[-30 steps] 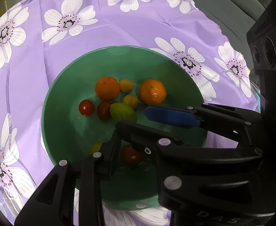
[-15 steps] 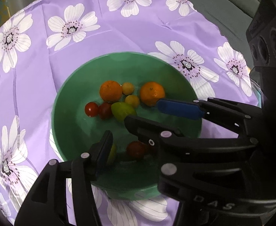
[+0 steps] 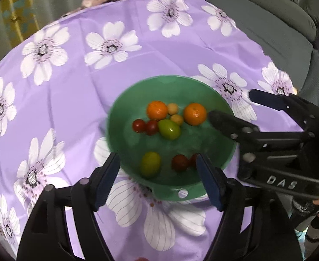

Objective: Organize fruits

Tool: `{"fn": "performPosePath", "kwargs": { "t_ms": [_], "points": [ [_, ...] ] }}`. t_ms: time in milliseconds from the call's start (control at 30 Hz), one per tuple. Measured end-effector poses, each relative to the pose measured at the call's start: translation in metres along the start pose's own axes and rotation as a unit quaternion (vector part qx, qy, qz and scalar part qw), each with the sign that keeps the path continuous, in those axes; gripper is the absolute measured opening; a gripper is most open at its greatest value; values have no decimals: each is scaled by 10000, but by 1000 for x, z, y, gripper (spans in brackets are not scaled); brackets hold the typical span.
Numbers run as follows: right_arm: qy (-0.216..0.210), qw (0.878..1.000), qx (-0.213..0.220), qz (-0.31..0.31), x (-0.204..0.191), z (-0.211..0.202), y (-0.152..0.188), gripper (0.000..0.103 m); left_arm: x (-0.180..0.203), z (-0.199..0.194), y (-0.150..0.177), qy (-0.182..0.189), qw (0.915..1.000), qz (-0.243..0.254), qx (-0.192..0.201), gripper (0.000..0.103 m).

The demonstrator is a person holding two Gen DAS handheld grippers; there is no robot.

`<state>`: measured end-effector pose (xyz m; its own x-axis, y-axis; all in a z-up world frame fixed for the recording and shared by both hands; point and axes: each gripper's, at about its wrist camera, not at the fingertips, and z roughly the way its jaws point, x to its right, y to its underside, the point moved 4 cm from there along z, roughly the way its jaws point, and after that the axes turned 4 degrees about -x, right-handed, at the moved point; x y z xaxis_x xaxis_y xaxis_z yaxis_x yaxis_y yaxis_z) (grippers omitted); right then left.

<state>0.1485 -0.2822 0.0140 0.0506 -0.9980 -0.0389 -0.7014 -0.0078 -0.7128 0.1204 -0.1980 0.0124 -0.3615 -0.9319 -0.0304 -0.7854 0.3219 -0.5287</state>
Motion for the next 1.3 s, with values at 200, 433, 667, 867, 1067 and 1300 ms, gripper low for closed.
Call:
{"fn": "performPosePath", "kwargs": {
  "t_ms": [200,433,667,867,1067,1300],
  "points": [
    [260,9993,92,-259,-1,-19,1,88,-11,-12,4,-449,9987,-212,134,77],
    [289,9979,98,-573,-11,-29,5,88,-15,-18,11,-504,9986,-125,111,77],
    [237,9975,126,-647,-18,-31,4,88,-15,-20,9,-563,9983,-73,139,77],
    [228,9978,121,-616,-18,-31,4,88,-15,-17,4,-581,9982,-71,117,77],
    [217,9980,98,-591,-18,-29,2,88,-16,-12,1,-601,9981,-89,81,77],
    [201,9980,91,-594,-17,-26,2,88,-19,-7,-2,-624,9980,-124,30,77]
  ]
}}
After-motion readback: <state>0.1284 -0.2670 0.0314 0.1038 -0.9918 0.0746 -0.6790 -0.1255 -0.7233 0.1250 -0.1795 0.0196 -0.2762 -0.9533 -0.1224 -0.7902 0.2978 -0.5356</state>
